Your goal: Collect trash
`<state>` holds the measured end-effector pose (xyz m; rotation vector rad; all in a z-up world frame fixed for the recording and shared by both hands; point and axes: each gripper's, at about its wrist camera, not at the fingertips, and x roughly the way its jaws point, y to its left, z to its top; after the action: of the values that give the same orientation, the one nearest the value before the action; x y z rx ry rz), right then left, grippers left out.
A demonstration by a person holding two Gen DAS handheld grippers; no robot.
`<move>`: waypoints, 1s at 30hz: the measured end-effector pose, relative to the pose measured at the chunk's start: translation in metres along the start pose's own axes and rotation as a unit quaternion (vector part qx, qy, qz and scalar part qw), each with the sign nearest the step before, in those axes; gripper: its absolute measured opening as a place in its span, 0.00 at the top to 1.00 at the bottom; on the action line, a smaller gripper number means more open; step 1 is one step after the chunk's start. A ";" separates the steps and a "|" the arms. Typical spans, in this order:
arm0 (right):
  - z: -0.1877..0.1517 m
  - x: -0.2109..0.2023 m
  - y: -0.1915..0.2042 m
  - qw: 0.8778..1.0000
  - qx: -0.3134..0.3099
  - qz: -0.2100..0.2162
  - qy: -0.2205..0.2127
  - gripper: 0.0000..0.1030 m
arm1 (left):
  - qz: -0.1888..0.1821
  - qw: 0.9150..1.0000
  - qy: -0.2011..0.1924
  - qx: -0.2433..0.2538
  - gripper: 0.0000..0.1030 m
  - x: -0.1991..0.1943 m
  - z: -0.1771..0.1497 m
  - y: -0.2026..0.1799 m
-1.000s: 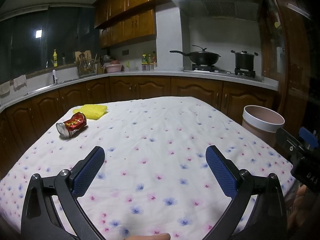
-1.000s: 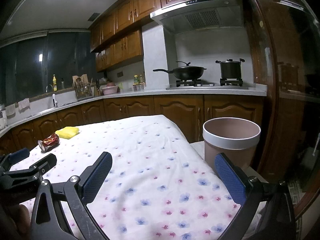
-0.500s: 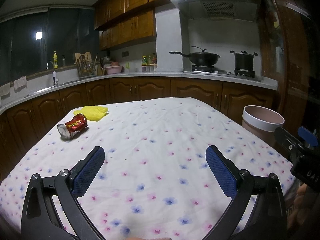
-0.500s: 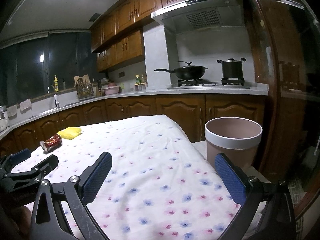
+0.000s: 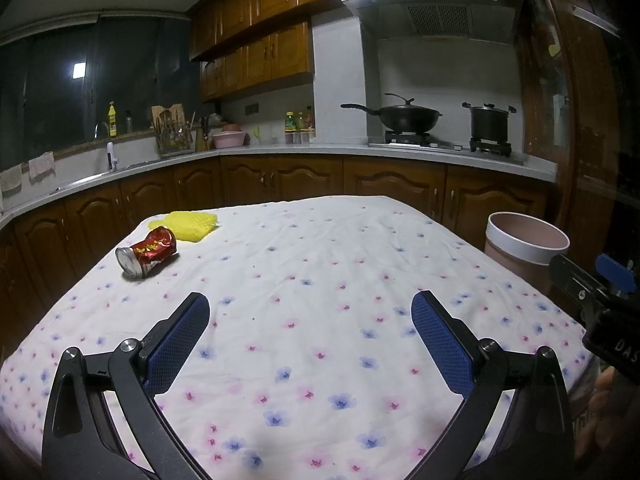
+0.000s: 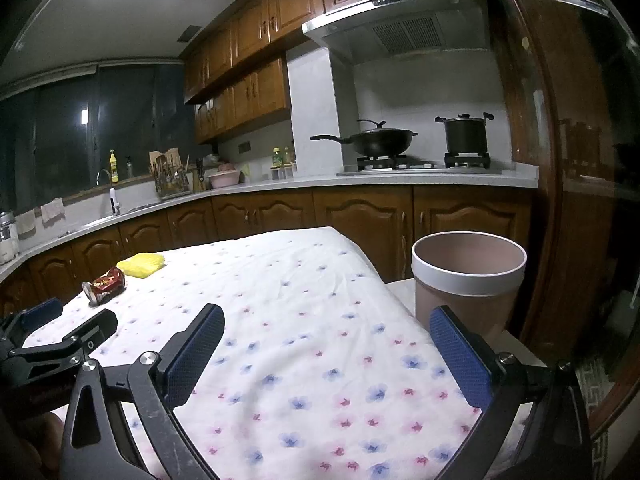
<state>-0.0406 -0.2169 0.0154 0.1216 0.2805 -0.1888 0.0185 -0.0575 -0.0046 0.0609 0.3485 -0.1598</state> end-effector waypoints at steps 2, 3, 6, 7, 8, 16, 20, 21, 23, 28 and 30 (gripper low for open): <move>0.000 0.000 0.000 1.000 0.000 0.000 -0.001 0.00 | -0.001 1.000 0.001 -0.001 0.00 0.000 0.000 0.001; 0.000 0.000 0.001 1.000 0.000 0.001 -0.001 0.00 | -0.001 1.000 0.001 -0.001 0.00 -0.001 0.000 0.001; 0.000 0.000 0.001 1.000 0.000 0.000 -0.001 0.00 | -0.002 1.000 0.001 0.000 0.00 0.000 0.000 0.001; 0.000 0.000 0.000 1.000 0.001 0.000 -0.001 0.00 | -0.001 1.000 0.001 0.000 0.00 0.000 0.000 0.001; 0.000 0.000 0.001 1.000 0.001 0.001 -0.001 0.00 | -0.002 1.000 0.001 0.001 0.00 0.000 0.000 0.001; 0.000 0.000 0.000 1.000 0.000 0.000 0.000 0.00 | -0.003 1.000 0.001 0.003 0.00 0.000 0.001 0.002; 0.001 -0.001 0.001 1.000 0.001 0.001 -0.001 0.00 | -0.004 1.000 0.000 0.003 0.00 0.000 0.001 0.002; 0.000 -0.001 0.001 1.000 0.001 0.001 -0.001 0.00 | -0.004 1.000 0.000 0.003 0.00 0.000 0.001 0.002; -0.001 -0.001 0.002 1.000 0.001 0.001 -0.001 0.00 | -0.003 1.000 0.000 0.004 0.00 0.000 0.000 0.002; -0.001 -0.002 0.004 1.000 0.001 0.002 0.000 0.00 | -0.004 1.000 0.000 0.004 0.00 0.000 0.001 0.002; -0.001 -0.002 0.003 1.000 0.001 0.001 -0.001 0.00 | -0.004 1.000 0.000 0.004 0.00 0.000 0.001 0.002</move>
<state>-0.0418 -0.2131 0.0154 0.1240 0.2791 -0.1863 0.0192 -0.0560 -0.0035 0.0677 0.3472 -0.1686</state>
